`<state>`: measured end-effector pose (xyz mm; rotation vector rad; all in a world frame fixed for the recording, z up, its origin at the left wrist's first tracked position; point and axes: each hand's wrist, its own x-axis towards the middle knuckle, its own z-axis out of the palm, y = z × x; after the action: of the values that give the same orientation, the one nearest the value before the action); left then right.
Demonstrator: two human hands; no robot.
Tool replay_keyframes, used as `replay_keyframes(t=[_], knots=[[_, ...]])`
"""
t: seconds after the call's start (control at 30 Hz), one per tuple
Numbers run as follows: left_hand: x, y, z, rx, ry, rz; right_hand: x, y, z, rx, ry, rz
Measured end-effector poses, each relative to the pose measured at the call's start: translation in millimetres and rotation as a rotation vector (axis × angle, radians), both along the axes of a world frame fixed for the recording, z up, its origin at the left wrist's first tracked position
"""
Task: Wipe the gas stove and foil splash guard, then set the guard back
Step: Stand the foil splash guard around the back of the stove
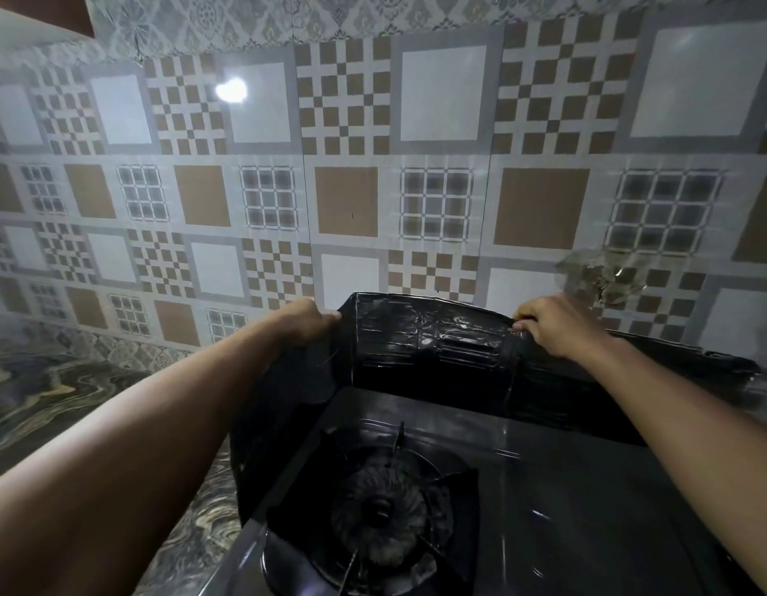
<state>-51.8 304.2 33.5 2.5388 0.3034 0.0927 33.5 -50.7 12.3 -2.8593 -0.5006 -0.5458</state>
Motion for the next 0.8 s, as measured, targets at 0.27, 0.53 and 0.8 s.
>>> replay_keyframes(t=[0.27, 0.53, 0.8], knots=[[12.8, -5.2, -1.6, 0.195, -0.077, 0.063, 6.5, 5.3, 4.0, 0.018, 0.047, -0.022], [19.4, -8.2, 3.6, 0.18, -0.008, 0.074, 4.3, 12.3, 6.8, 0.077, 0.097, -0.026], [27.3, -5.9, -3.1, 0.098, -0.095, 0.11, 11.0, 14.5, 9.9, 0.094, 0.125, -0.042]])
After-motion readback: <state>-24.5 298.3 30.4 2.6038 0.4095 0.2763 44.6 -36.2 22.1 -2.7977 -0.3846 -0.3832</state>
